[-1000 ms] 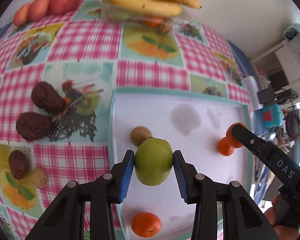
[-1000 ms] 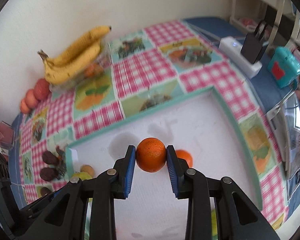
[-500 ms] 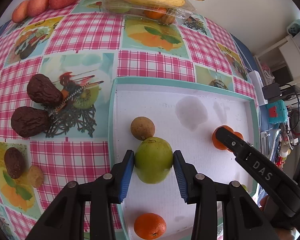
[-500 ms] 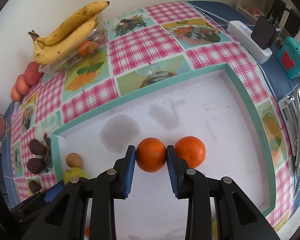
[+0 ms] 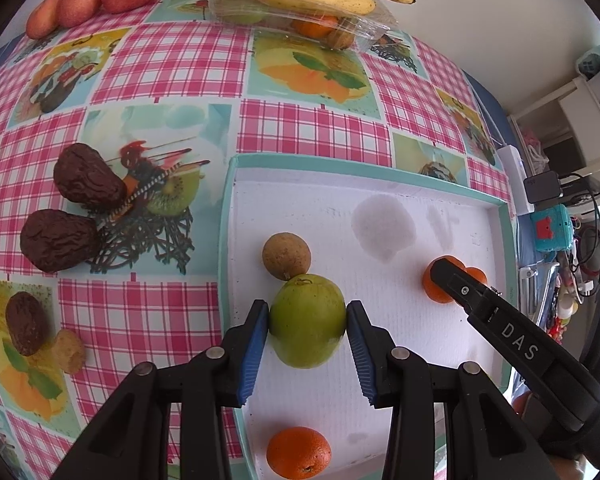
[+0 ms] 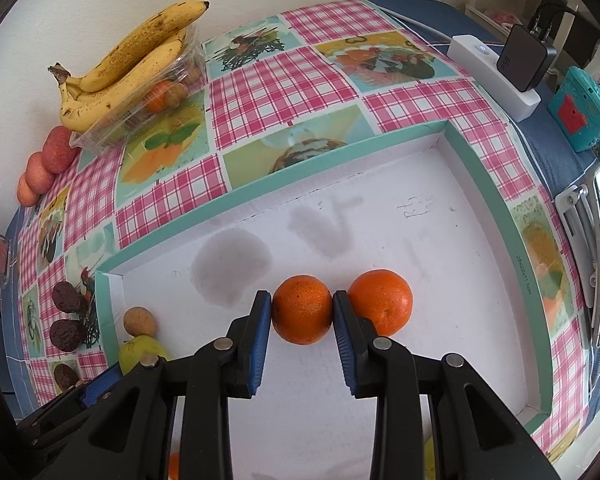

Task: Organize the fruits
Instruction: 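Lower the orange beside the other orange and open the right gripper while the left holds the mango, then open the left gripper to release the green mango in the tray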

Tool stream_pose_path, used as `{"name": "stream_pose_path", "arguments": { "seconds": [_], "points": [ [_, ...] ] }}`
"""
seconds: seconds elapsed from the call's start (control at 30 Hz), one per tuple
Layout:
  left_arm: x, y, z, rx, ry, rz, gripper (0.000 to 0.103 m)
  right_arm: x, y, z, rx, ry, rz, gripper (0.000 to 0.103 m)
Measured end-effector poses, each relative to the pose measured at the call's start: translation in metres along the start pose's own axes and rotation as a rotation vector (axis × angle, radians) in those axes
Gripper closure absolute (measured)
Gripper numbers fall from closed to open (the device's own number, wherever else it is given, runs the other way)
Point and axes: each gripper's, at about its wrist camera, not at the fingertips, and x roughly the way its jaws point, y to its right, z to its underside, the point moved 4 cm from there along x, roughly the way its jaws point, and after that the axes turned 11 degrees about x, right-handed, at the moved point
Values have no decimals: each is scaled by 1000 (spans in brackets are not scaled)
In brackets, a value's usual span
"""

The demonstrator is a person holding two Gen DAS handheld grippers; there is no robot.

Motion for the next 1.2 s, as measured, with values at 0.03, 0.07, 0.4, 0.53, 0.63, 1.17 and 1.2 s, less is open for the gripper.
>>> {"name": "stream_pose_path", "arguments": {
  "seconds": [0.03,0.07,0.4,0.53,0.63,1.17,1.2],
  "points": [
    [0,0,0,0,0,-6,60,0,-1,0,2,0,0,70],
    [-1,0,0,2,-1,-11,60,0,-1,1,4,-1,0,70],
    [-17,4,-5,18,29,2,48,-11,1,-1,20,5,14,68],
    [-26,3,-6,26,48,-3,48,-26,-3,-4,9,30,0,64],
    [-35,-3,-7,19,68,-15,48,-38,-5,-7,7,51,-18,64],
    [-70,-128,7,-216,147,-232,8,-46,-26,-4,-23,63,-27,20],
    [-74,-135,8,-226,153,-243,6,-46,-30,-3,-24,64,-27,17]
  ]
}}
